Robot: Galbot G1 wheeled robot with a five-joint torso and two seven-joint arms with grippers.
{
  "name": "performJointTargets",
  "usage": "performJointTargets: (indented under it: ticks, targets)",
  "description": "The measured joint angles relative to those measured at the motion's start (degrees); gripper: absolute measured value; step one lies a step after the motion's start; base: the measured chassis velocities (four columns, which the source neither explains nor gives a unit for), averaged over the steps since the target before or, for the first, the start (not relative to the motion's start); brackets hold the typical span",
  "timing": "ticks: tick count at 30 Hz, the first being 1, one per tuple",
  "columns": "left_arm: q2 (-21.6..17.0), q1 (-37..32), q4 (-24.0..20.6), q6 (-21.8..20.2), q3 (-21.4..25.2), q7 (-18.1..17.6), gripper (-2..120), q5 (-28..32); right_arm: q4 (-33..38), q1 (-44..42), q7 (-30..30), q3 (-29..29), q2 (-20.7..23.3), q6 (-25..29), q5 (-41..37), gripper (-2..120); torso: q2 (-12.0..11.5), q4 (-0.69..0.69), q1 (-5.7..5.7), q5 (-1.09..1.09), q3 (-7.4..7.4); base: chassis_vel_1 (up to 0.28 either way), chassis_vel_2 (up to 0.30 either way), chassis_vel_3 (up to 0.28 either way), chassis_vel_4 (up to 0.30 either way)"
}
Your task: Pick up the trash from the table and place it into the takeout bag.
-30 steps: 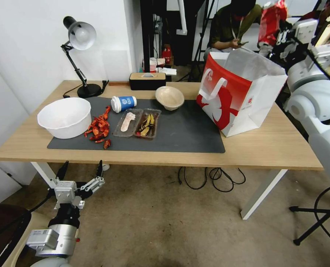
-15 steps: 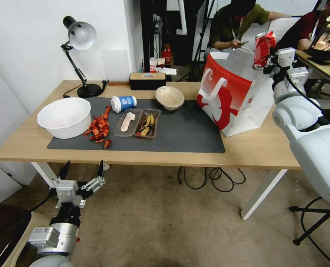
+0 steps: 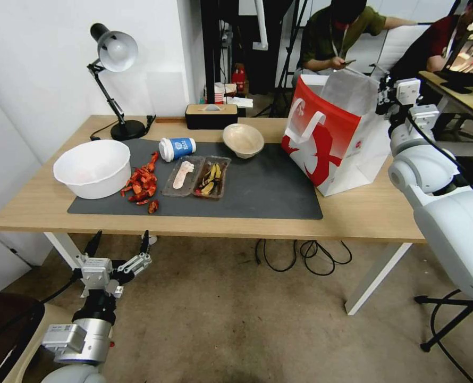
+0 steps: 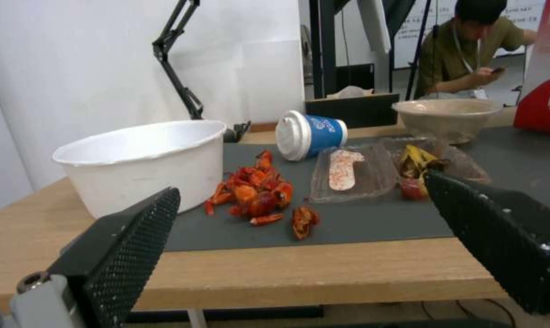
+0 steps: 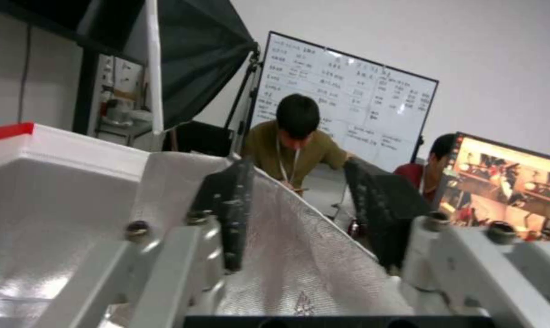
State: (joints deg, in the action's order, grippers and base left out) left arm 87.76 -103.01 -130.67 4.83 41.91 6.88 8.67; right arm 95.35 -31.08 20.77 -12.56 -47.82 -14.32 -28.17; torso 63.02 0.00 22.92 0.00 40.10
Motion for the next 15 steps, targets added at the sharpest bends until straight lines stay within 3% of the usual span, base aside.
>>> performJointTargets:
  ticks: [5,7,9,12,15]
  targets:
    - [-0.2,0.0,-0.3,-0.1,0.2,0.0,100,0.3,3.4,-2.0,-0.4,-0.4,0.8,0.6,-4.0,59,0.0,0.01,0.0,0.0,0.0,0.0,0.0,0.0,0.0]
    - [-0.5,0.1,-0.4,-0.2,0.5,-0.1,100,0.7,9.2,-6.6,-4.4,-1.7,2.5,4.6,-9.5,70,0.0,0.01,0.0,0.0,0.0,0.0,0.0,0.0,0.0]
    - [-0.6,0.1,-0.4,-0.2,0.5,-0.1,100,0.7,9.9,-7.2,-5.0,-2.0,2.7,5.2,-10.2,71,0.0,0.01,0.0,0.0,0.0,0.0,0.0,0.0,0.0]
    - [-0.7,0.2,-0.6,-0.3,0.5,-0.1,100,0.9,18.7,-15.1,-12.2,-5.6,4.7,11.9,-17.4,87,0.0,-0.01,0.0,-0.01,0.0,0.0,0.0,0.0,0.0]
    - [-0.7,0.2,-0.6,-0.3,0.5,-0.1,100,0.9,21.4,-18.3,-13.9,-7.5,5.0,13.5,-18.3,92,0.0,0.01,0.0,-0.01,-0.01,0.0,0.0,0.0,0.0]
